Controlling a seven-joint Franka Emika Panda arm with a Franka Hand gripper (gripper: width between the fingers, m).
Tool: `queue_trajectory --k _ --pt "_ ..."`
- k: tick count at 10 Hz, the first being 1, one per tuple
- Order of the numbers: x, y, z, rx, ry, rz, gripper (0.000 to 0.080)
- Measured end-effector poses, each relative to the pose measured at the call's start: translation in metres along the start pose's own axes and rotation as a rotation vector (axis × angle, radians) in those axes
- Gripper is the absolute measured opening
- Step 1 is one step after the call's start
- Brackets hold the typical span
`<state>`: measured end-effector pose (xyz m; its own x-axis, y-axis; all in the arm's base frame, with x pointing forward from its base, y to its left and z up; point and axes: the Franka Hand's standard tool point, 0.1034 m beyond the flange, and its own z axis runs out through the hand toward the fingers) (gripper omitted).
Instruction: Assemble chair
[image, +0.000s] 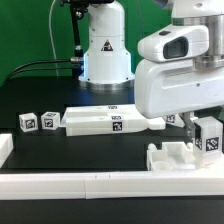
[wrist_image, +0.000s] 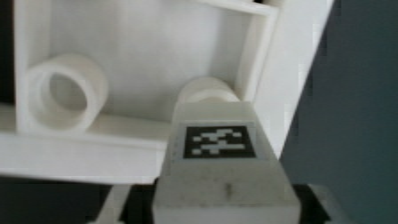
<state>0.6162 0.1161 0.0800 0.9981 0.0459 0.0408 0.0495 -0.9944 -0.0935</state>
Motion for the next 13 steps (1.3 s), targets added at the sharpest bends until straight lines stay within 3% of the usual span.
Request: queue_trajectory --k 2,4,6,7,8,9,10,11,12,13 --pt "-0.001 -0.001 0.000 -0.008 0.016 0.317 0.0284" --pt "-0.003 -0.003 0.002 -0.017 0.022 0.807 0.0284" --pt "-0.002 0.001 0.002 0.026 0.004 1.051 0.0284" --pt "-0.003 0.000 0.002 0.024 0.005 1.045 0.0284" --pt "-0.005 -0.001 0.003 0.012 0.000 0.980 0.0351" --pt "-0.012 -0.007 0.007 -0.021 -0.019 0.893 0.0546" --pt "-0.012 -0.007 0.007 -0.031 -0.024 0.704 0.0546" --pt "-0.011 -0.004 0.005 -0.036 -0.031 0.464 0.0621" --pt "-0.010 -0.004 0.003 -0.036 -0.039 0.285 0.0641" --pt "-0.010 -0.004 0.004 -0.035 -0.036 0.283 0.0647"
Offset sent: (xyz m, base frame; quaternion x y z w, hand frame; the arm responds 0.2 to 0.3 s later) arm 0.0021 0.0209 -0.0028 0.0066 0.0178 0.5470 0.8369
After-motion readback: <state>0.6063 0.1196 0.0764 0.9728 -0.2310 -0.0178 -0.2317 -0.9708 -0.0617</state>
